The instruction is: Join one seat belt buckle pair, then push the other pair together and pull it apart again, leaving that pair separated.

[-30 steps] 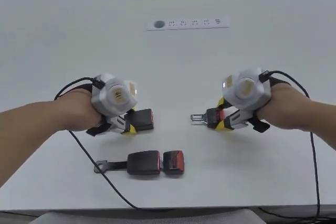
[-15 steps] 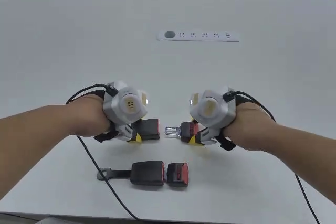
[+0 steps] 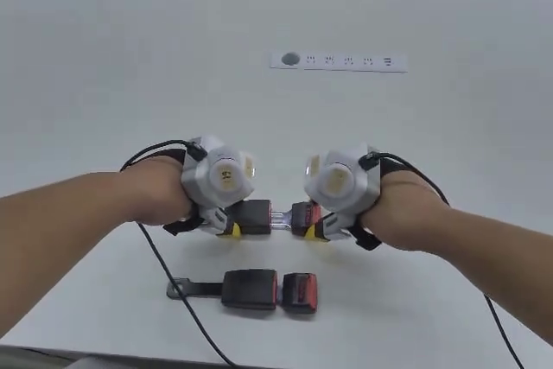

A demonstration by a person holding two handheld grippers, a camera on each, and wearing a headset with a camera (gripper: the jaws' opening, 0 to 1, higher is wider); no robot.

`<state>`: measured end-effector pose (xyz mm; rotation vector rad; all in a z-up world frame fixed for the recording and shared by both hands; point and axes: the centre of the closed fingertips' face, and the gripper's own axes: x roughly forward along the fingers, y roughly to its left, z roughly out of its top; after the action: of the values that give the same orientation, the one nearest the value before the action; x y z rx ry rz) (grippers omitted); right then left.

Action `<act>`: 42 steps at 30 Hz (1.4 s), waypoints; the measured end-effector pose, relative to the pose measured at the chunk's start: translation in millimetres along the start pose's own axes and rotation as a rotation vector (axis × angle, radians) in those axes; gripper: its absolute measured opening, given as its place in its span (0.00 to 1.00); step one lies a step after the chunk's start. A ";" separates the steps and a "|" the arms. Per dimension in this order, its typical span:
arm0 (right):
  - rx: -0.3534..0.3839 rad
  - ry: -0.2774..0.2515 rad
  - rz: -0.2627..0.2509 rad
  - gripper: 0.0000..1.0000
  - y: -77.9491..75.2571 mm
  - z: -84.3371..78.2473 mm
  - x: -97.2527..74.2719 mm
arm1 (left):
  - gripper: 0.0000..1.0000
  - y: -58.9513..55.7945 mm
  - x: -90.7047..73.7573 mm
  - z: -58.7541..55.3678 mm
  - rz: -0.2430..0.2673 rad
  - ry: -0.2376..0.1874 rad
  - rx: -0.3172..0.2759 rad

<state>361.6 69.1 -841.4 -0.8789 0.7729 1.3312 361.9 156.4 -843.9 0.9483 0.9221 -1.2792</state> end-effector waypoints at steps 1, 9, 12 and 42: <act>-0.001 -0.006 0.001 0.33 0.0 1.9 0.5 | 0.32 -0.1 0.3 0.0 -0.004 0.001 0.006; 0.003 -0.044 0.003 0.31 -0.6 4.4 0.5 | 0.32 -0.5 1.1 1.6 -0.021 -0.003 0.044; 0.013 -0.054 -0.005 0.30 -0.9 7.1 2.1 | 0.31 -0.4 1.4 1.9 -0.019 0.000 0.045; 0.037 -0.044 -0.023 0.33 6.9 -9.0 -5.0 | 0.33 -3.4 4.1 5.3 -0.057 0.043 0.072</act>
<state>354.5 59.0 -841.9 -0.8246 0.7493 1.3082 359.0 149.9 -846.1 1.0156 0.9477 -1.3519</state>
